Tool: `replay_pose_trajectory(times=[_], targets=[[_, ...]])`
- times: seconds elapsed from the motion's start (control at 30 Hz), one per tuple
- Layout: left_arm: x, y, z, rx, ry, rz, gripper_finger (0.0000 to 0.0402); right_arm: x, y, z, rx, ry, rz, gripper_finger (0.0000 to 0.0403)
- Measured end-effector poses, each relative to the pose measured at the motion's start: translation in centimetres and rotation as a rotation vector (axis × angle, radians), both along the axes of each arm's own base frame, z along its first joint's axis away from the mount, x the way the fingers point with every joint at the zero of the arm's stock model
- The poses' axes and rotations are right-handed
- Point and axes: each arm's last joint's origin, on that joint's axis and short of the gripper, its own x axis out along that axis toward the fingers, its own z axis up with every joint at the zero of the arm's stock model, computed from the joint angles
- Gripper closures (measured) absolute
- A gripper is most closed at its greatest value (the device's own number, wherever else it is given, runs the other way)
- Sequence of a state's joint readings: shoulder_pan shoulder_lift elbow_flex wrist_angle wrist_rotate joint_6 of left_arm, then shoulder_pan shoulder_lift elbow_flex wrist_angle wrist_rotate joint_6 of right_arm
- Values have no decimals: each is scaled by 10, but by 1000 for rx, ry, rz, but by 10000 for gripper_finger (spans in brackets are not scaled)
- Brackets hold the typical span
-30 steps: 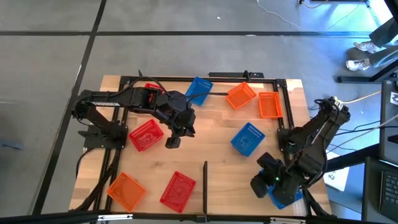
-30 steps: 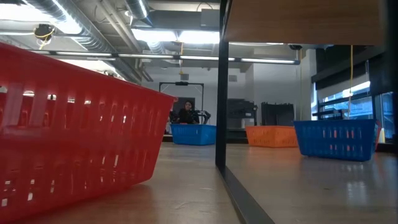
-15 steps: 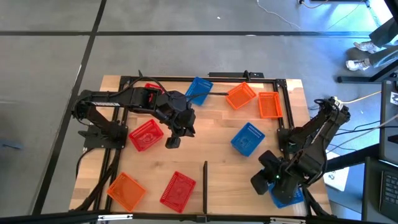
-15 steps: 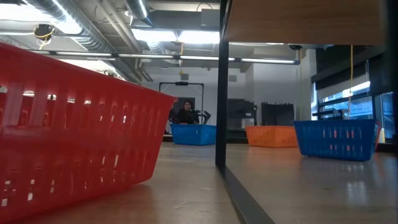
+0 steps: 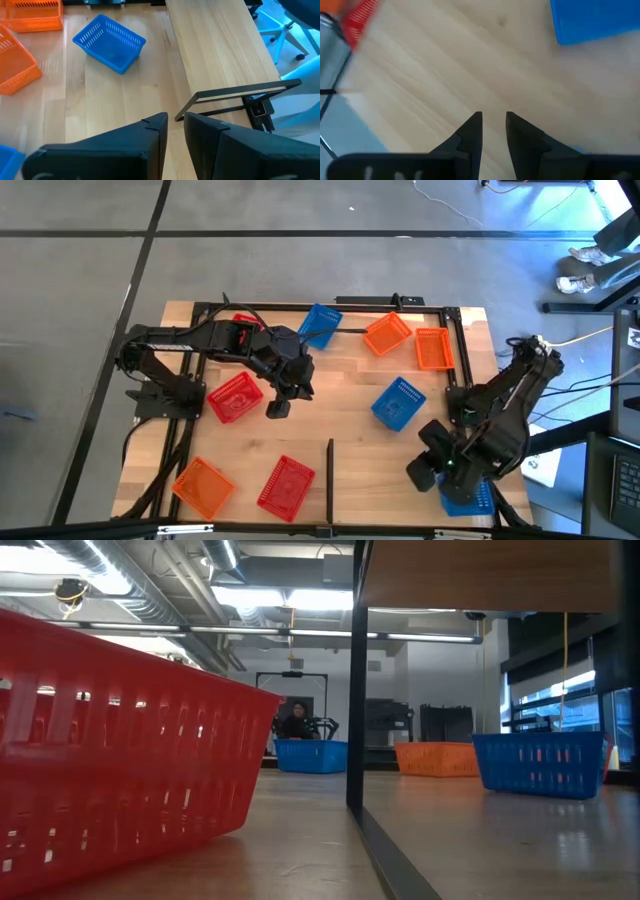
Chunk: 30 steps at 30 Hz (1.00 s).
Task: Stack baskets on shelf by color
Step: Put the bottom red basket on the shelf
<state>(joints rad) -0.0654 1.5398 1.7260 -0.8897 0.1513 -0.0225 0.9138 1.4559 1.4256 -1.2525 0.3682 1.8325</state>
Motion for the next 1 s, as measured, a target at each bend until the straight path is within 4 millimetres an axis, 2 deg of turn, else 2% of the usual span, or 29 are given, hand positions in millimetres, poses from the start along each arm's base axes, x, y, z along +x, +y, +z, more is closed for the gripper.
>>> replay_pose_trajectory(times=[0.1, 0.2, 0.33, 0.43, 0.57, 0.9, 1.0], targets=[[-4, 0, -1, -12, 37, 19, 347, -1, -5, 22, -69, -59, 50, 318], [-9, 2, -1, -47, 77, 111, 347, -7, -15, 39, -174, -69, 80, 318], [-17, 4, -7, -81, 187, 267, 347, -8, -30, 57, -228, -57, 48, 318], [-29, 0, -11, -103, 296, 317, 347, -4, -38, 65, -261, -73, 122, 318], [-38, -21, -18, -93, 407, 291, 347, 0, -48, 68, -315, -57, 188, 318], [-37, -67, -24, 124, 316, 282, 347, -3, -67, 78, -357, -72, 258, 318], [-32, -80, -34, 151, 337, 235, 347, -4, -68, 80, -362, -75, 274, 318]])
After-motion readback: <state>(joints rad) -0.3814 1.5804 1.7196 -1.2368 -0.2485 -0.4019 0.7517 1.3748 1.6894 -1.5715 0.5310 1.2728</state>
